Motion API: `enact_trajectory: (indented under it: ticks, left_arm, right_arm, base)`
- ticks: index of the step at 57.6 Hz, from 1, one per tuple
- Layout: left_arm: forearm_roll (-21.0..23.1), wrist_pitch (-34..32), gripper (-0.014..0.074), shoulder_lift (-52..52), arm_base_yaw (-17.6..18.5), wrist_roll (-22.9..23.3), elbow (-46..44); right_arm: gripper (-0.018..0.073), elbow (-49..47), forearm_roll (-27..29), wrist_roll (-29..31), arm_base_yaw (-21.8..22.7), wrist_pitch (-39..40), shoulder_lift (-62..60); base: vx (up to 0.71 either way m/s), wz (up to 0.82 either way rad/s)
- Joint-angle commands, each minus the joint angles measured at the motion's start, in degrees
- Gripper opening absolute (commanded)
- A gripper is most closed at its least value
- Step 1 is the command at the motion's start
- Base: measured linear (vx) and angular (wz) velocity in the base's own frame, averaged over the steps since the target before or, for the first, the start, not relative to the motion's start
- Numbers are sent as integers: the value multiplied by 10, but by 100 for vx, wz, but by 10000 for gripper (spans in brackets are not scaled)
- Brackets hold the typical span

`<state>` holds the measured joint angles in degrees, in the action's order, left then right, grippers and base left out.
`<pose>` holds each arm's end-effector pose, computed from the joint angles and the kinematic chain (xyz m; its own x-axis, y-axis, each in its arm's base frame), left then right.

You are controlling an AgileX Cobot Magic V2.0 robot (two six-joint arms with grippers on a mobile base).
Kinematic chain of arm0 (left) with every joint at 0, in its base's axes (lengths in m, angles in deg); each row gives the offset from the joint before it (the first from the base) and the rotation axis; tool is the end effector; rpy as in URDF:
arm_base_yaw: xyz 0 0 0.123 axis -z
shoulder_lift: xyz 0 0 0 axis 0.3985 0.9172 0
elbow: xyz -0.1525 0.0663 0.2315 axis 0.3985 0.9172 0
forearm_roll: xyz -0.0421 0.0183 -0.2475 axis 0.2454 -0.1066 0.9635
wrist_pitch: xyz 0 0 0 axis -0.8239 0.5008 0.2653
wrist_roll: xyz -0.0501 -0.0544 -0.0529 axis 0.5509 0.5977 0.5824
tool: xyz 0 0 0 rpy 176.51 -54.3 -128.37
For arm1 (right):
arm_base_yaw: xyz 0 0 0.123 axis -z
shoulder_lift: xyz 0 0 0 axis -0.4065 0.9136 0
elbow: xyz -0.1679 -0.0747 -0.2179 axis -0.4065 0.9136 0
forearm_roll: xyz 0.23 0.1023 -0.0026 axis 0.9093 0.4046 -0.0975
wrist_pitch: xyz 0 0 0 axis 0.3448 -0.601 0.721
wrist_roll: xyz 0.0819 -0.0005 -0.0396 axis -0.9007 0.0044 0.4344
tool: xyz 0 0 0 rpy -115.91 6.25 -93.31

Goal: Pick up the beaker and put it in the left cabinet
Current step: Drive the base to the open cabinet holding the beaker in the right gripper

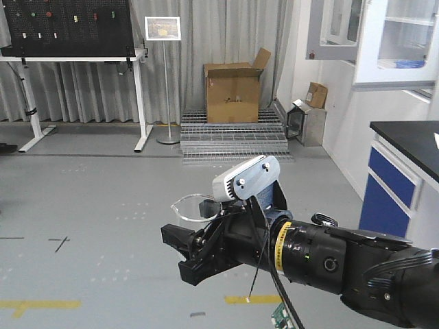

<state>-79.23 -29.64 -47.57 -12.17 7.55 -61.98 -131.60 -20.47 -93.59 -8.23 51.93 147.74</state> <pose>0.0510 -0.0121 0.1693 -0.2636 0.1588 -0.9515 0.2439 0.9653 0.0935 0.2917 0.2194 0.3134 -0.1684 -0.1392 -0.9758 -0.7822 0.6213 0.0464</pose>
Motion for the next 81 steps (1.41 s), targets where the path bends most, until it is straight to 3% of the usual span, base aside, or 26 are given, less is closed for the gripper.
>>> enact_trajectory:
  ticks: [1, 81]
  left_arm:
    - [3, -46, -6, -6, 3, 1, -11]
    - [3, -47, -6, -6, 3, 1, -11]
  right_arm:
    - [232, -19, 17, 2, 3, 20, -25]
    - [232, -19, 16, 2, 3, 14, -22]
  base:
    - [82, 3]
    - [76, -1]
